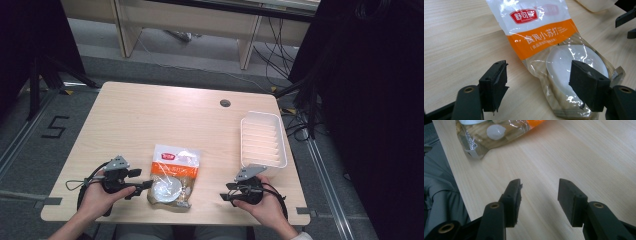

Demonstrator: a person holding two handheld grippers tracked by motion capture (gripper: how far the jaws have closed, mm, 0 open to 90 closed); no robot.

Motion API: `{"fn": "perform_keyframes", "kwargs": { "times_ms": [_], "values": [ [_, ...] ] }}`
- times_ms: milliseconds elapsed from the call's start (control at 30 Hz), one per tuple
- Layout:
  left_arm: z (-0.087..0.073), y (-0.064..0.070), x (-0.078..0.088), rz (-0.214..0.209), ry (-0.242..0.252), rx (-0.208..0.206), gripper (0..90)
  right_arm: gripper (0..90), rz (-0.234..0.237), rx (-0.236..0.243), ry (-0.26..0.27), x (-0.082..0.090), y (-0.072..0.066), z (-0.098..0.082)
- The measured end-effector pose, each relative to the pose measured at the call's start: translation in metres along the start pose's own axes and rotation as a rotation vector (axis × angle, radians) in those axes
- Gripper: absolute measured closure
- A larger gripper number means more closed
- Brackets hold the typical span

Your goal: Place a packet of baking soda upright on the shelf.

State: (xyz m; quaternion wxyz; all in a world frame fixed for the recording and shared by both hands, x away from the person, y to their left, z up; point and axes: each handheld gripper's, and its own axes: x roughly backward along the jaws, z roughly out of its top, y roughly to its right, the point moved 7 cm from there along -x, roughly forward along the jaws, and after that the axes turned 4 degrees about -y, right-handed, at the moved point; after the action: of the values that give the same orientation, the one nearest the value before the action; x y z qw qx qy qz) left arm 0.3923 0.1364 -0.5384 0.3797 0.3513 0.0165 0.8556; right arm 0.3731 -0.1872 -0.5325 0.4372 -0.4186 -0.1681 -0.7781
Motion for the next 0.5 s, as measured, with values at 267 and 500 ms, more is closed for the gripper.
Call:
{"fn": "perform_keyframes", "kwargs": {
  "times_ms": [267, 500],
  "values": [
    [0.010, -0.009, -0.013, -0.028, -0.012, 0.050, 33.8, 52.9, -0.003, 0.010, -0.021, -0.001, -0.002, 0.000],
    [0.016, -0.010, -0.028, -0.054, -0.026, 0.084, 34.4, 52.4, 0.006, 0.005, -0.024, -0.003, -0.001, 0.000]
  ]
}}
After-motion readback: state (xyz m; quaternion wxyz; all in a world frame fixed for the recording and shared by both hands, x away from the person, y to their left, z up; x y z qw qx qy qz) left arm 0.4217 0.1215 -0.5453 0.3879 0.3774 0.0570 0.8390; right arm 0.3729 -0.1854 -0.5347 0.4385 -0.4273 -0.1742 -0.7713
